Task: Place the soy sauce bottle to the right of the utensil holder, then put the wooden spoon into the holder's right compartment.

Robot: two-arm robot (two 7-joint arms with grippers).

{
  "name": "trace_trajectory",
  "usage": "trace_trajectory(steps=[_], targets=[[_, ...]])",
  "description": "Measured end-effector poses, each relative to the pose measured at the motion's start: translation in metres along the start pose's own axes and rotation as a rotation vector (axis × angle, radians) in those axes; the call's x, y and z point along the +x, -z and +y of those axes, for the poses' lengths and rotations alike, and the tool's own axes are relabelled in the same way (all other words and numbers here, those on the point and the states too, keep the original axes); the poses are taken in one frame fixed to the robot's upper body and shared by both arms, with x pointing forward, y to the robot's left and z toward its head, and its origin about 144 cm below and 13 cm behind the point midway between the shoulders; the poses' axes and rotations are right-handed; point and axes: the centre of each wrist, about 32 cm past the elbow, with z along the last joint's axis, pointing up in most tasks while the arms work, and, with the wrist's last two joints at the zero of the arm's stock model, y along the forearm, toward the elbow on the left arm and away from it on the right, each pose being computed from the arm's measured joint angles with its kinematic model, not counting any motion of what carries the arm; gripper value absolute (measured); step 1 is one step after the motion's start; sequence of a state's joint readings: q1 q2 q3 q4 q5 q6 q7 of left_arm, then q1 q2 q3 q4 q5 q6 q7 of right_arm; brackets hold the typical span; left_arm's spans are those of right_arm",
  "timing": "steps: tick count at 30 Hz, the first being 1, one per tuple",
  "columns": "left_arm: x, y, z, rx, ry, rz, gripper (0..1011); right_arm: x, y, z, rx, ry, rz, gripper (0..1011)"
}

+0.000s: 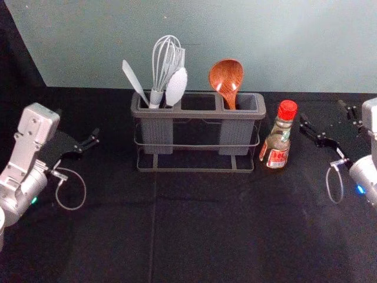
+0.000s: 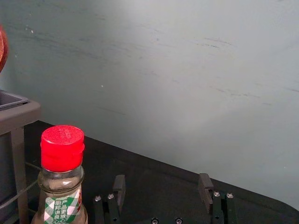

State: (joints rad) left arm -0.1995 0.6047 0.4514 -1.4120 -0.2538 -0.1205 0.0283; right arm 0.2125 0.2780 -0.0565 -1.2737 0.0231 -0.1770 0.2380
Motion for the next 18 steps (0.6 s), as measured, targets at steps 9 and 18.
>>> trace_trajectory(steps=[9,18], targets=[[0.0000,0.0000,0.0000,0.000,0.000,0.000,1011,0.0000,0.0000,0.0000,0.000,0.000,0.000,1002],[0.0000,0.0000,0.0000,0.000,0.000,0.000,1011,0.0000,0.0000,0.0000,0.000,0.001,0.000,1003]])
